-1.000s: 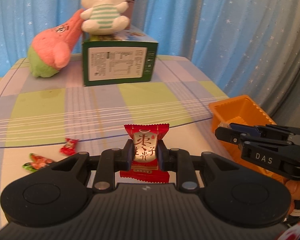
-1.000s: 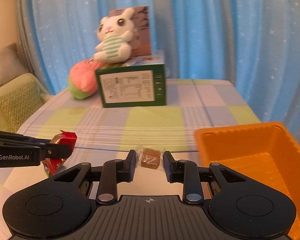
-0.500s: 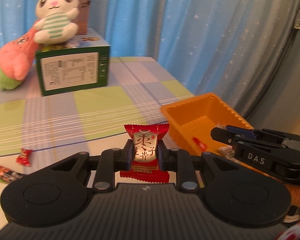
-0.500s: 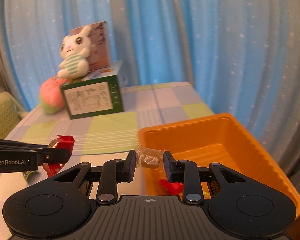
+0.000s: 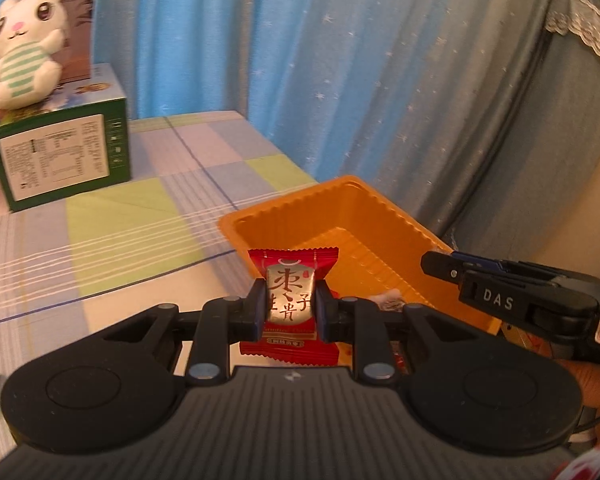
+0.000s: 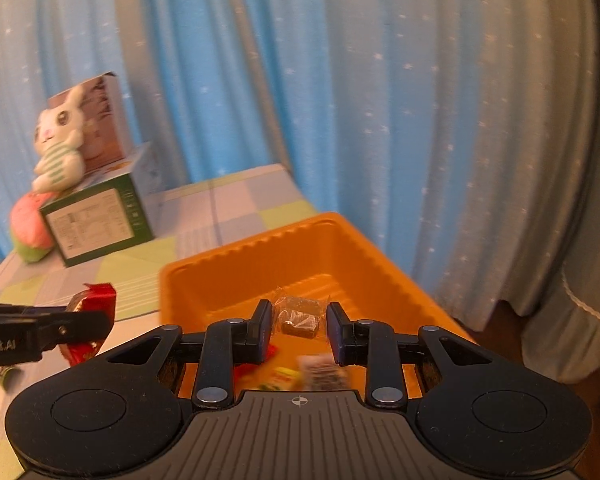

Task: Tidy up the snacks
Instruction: 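Carry both candies over the orange tray and open both grippers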

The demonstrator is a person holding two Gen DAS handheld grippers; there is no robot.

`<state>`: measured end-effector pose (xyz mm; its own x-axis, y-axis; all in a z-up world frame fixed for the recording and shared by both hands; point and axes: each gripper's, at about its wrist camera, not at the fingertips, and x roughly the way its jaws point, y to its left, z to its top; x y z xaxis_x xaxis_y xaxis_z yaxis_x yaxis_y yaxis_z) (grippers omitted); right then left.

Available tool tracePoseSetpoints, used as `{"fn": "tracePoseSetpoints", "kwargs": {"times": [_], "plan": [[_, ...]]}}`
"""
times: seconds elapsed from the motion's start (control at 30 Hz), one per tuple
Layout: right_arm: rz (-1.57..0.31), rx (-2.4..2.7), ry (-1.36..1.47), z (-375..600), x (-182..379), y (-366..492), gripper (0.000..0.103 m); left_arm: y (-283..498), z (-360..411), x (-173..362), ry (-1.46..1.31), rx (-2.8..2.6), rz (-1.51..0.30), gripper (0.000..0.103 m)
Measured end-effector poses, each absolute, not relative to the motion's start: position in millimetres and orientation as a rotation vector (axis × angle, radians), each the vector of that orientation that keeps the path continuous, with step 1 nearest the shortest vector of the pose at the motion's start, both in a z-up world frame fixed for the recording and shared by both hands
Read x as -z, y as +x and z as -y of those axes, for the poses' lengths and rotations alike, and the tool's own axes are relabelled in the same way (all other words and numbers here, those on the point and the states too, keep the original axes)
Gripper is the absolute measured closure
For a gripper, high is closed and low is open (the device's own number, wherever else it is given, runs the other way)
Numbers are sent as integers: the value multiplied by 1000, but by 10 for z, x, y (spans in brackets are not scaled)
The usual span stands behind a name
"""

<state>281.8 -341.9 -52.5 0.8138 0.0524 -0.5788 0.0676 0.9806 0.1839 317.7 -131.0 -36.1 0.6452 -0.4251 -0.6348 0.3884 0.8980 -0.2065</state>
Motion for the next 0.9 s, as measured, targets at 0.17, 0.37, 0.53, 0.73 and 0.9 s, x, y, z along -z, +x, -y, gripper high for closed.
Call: {"fn": "tracePoseSetpoints", "kwargs": {"times": [0.17,0.37,0.53,0.73,0.9], "plan": [[-621,43,211,3545,534,2777,73,3178,1505,395,-39,495,-737,81],[-636,74,222,3604,571,2789,73,3183,1678,447,-23,523,-745,81],[-641,92,228,3645,582,2786,73,3207,1732,483,-24,526,-750,81],[-648,106,234,3685,601,2784,73,3243,1799,519,-35,535,-746,81],[-653,112,241,3717,620,2786,73,3245,1835,557,-50,547,-729,69]]}}
